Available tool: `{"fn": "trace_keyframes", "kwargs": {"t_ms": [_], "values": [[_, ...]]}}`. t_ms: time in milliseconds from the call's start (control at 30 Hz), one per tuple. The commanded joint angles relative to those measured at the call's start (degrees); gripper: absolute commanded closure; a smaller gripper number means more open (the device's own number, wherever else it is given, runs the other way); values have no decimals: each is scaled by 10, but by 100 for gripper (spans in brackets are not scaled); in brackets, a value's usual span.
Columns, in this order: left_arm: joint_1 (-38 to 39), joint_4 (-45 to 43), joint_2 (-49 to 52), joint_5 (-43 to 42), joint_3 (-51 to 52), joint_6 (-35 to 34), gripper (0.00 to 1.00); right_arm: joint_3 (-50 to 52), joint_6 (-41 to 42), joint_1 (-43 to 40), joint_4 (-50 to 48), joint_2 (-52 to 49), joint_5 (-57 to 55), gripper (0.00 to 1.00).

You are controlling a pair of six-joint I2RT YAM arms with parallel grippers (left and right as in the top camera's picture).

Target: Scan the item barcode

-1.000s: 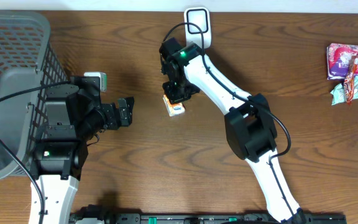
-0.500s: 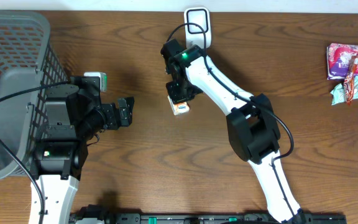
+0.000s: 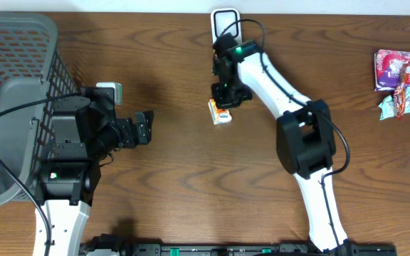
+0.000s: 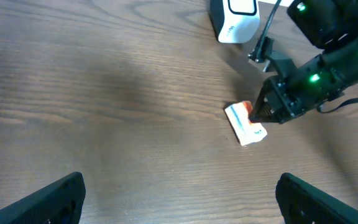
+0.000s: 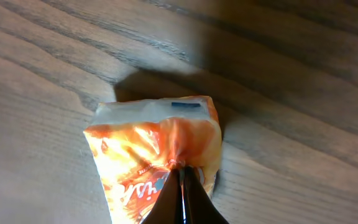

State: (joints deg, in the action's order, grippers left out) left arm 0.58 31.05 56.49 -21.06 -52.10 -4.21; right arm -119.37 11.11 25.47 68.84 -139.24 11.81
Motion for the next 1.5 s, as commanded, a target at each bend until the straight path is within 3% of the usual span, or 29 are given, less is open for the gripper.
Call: {"fn": "trace_keyframes", "kwargs": {"t_ms": [0, 233, 600, 933, 1100, 1233, 1467], "values": [[-2, -1, 0, -3, 3, 8, 3, 17, -40, -26, 2, -16, 28, 99], [-2, -1, 0, -3, 3, 8, 3, 25, -57, -61, -2, -16, 66, 99], [-2, -1, 0, -3, 3, 8, 3, 95, -60, -82, -37, -16, 33, 99], [-2, -1, 0, -3, 3, 8, 3, 27, -54, -89, 25, -8, -11, 99], [-2, -1, 0, -3, 3, 8, 3, -41, -54, -89, 80, -8, -48, 94], [-2, -1, 0, -3, 3, 8, 3, -58, -54, -87, 96, -8, -37, 83], [-2, -1, 0, -3, 3, 8, 3, -67, -61, -54, 99, -8, -31, 81]]}}
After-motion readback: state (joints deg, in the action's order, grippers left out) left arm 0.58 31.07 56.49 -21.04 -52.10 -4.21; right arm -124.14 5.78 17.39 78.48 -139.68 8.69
